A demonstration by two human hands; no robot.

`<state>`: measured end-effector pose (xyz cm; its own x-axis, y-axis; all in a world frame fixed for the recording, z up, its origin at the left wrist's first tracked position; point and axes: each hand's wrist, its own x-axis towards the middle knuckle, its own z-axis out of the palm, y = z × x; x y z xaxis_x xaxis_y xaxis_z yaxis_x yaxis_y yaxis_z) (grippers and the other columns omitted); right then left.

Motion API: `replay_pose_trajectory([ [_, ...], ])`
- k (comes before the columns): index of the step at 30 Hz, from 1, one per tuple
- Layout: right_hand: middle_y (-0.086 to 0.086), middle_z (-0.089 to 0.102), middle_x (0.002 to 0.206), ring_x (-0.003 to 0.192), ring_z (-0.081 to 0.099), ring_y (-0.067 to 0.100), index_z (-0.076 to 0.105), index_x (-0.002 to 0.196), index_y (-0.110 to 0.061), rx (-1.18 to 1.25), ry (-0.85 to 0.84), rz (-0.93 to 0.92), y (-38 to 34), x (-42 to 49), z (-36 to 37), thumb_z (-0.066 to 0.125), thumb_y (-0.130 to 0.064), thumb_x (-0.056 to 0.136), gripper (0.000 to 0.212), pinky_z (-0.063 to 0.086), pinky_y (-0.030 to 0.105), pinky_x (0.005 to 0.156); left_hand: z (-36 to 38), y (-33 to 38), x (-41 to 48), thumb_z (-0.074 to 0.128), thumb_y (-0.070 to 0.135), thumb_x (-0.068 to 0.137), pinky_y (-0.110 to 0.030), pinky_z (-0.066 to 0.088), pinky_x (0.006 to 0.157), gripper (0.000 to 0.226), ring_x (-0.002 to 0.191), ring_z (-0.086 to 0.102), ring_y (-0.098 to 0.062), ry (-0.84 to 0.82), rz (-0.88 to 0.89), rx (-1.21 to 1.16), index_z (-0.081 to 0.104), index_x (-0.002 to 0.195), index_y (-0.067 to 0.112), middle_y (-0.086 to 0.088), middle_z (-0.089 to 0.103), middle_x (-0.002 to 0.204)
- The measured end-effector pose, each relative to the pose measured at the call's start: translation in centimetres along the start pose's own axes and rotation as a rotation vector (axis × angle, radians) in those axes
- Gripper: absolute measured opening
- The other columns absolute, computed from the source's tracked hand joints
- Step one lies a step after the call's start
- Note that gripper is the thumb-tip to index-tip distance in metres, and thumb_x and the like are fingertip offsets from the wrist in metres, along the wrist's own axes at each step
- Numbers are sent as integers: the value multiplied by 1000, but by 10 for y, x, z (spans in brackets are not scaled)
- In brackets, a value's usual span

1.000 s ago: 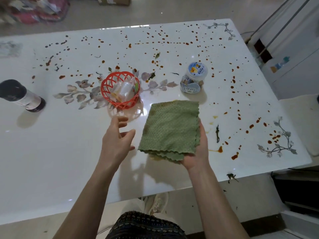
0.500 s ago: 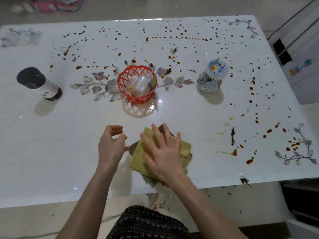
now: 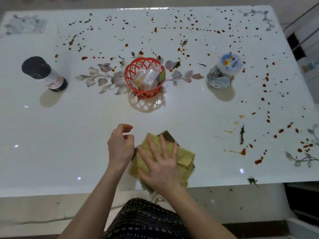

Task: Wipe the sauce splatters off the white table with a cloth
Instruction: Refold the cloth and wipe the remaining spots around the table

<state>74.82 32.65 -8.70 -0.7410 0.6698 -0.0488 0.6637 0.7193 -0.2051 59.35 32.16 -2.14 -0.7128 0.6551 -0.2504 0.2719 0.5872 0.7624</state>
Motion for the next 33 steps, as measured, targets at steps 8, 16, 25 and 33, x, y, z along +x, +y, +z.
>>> replay_pose_trajectory([
  [8,0,6,168,153,8,33,27,156,-36,-36,80,493,89,-12,-14,16,-73,94,72,10,70,114,-6,9,5,50,5,87,-43,52,82,24,85,63,-14,1,21,0,58,105,18,2,61,108],
  [16,2,20,165,151,16,33,37,152,-35,-43,14,16,39,-46,-1,31,-74,93,71,21,71,110,-3,8,-1,45,2,86,-41,54,80,27,84,65,-12,-28,11,-24,57,103,18,1,59,108],
  [25,5,14,166,152,11,34,32,154,-31,-38,75,374,71,-53,-13,30,-68,95,70,8,68,116,1,7,-1,50,4,87,-36,54,78,24,82,63,-9,-41,43,-15,58,104,18,2,60,108],
  [33,-2,10,167,154,3,27,23,155,-41,-33,26,164,83,65,-13,23,-68,96,65,2,66,118,19,21,-4,51,3,86,-25,46,74,24,81,59,-4,-98,151,52,59,102,18,2,59,106],
])
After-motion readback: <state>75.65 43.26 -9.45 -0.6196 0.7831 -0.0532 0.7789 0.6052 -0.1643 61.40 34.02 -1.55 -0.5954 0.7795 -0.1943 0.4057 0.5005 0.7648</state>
